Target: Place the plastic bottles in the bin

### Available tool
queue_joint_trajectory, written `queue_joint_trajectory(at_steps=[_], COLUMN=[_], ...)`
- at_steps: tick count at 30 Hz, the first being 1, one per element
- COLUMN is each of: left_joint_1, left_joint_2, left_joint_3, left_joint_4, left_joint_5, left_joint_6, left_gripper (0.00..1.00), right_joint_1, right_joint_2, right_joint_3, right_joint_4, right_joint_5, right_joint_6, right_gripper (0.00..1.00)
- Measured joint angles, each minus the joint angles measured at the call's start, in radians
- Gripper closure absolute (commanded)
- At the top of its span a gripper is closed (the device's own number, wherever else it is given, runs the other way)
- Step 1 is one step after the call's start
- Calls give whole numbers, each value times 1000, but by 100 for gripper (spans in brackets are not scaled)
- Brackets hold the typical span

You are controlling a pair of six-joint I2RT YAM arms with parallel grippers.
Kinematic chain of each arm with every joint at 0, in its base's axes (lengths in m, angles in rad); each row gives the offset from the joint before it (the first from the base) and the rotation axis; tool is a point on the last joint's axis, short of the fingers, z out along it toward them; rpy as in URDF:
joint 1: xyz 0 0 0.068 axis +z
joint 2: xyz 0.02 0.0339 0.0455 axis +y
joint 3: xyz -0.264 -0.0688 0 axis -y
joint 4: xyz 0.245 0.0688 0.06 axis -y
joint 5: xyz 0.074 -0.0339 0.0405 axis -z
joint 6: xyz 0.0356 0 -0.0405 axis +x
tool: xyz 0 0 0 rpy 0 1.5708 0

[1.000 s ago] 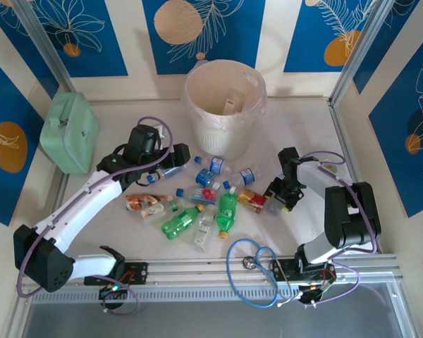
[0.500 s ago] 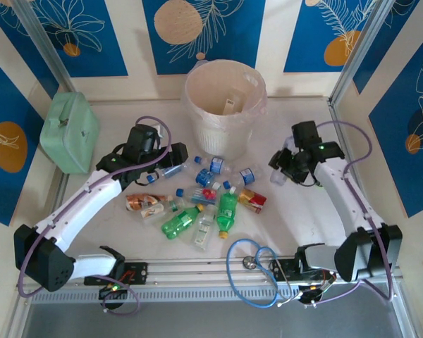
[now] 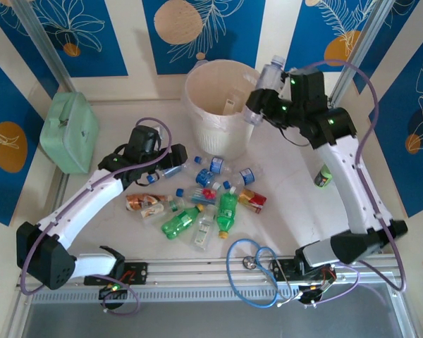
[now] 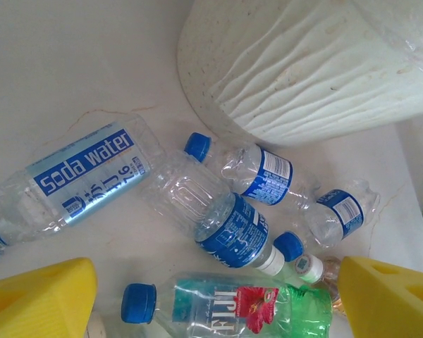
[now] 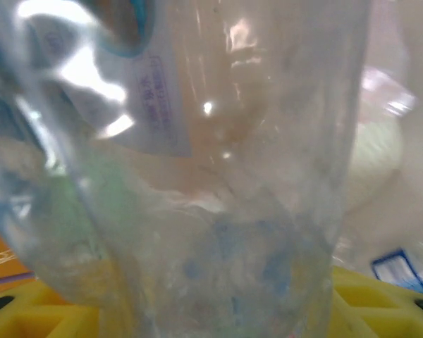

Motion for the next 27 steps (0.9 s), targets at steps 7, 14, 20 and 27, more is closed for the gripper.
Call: queue_joint_trajectory(at_steps=[7, 14, 20, 27], left_joint_1=[1, 5, 7, 10], left_joint_2=[0, 0, 0, 6], left_joint_3=[0, 0, -8, -13], left_joint_4=[0, -1, -2, -5], left_joint_5=[-7, -7, -7, -7], left_joint_6=[0, 1, 1, 4], left_gripper=[12, 12, 12, 11], right_joint_1=[37, 35, 22, 15], right_joint_2=[201, 302, 372, 401], right_joint_3=[174, 235, 325, 378], right_joint_4=[15, 12, -10, -34], right_joint_5=[-16, -27, -45, -55], right_joint_6=[13, 19, 23, 26], right_gripper=[43, 43, 36, 29])
